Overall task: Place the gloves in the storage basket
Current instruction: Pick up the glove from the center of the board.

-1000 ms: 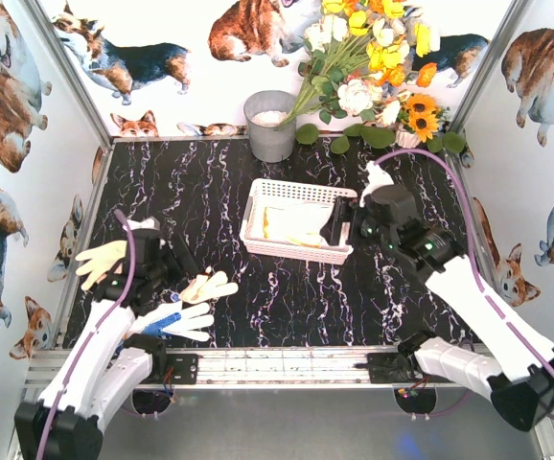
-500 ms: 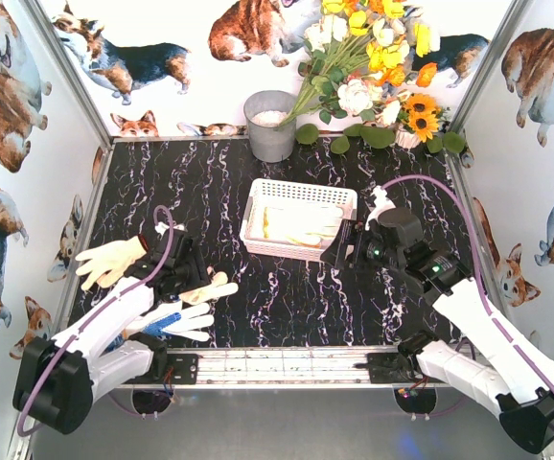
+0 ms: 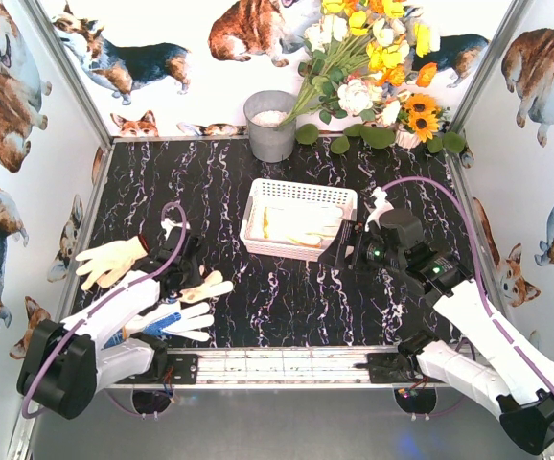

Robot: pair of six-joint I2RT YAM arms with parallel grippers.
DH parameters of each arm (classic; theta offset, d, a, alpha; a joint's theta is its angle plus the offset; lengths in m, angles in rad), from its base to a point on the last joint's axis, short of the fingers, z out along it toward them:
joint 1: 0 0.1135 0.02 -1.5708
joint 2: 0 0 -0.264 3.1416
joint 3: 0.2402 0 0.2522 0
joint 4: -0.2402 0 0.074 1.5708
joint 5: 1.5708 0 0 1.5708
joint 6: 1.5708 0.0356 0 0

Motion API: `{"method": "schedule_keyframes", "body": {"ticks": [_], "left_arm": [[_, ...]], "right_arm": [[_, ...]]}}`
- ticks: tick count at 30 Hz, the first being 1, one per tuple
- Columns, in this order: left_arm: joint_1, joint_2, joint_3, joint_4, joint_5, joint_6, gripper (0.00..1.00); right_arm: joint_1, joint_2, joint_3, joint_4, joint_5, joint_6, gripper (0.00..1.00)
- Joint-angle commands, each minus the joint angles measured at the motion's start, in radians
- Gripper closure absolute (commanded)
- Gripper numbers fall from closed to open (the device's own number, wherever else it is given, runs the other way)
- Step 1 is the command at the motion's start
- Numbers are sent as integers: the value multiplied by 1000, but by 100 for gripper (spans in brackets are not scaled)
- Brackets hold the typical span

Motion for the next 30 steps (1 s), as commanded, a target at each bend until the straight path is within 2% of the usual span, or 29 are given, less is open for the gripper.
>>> {"method": "schedule_keyframes", "body": {"ticks": [1, 4, 10, 15, 18, 21, 25, 30], "left_arm": [[-5, -57, 64, 12, -29, 45, 90], [-4, -122, 106, -16, -47, 67, 100], [-4, -226, 183, -18, 75, 152, 100], [-4, -258, 274, -14, 317, 238, 100], [-6, -251, 306, 1, 514, 272, 100], [-19, -237, 313, 54, 668, 245, 100], [-72, -222, 299, 202, 842, 170, 100], [-148, -200, 316, 298, 884, 105, 100]], "right_arm": [[1, -19, -2, 48, -28, 21, 21], [1, -21, -20, 69, -27, 38, 21], [1, -25, -68, 166, -100, 89, 21], [1, -28, -117, 301, -201, 113, 21], [5, -17, -116, 368, -278, 110, 20], [33, -7, -103, 414, -319, 103, 18], [93, -3, -97, 481, -336, 89, 16], [150, 19, -92, 552, -379, 65, 15]]}}
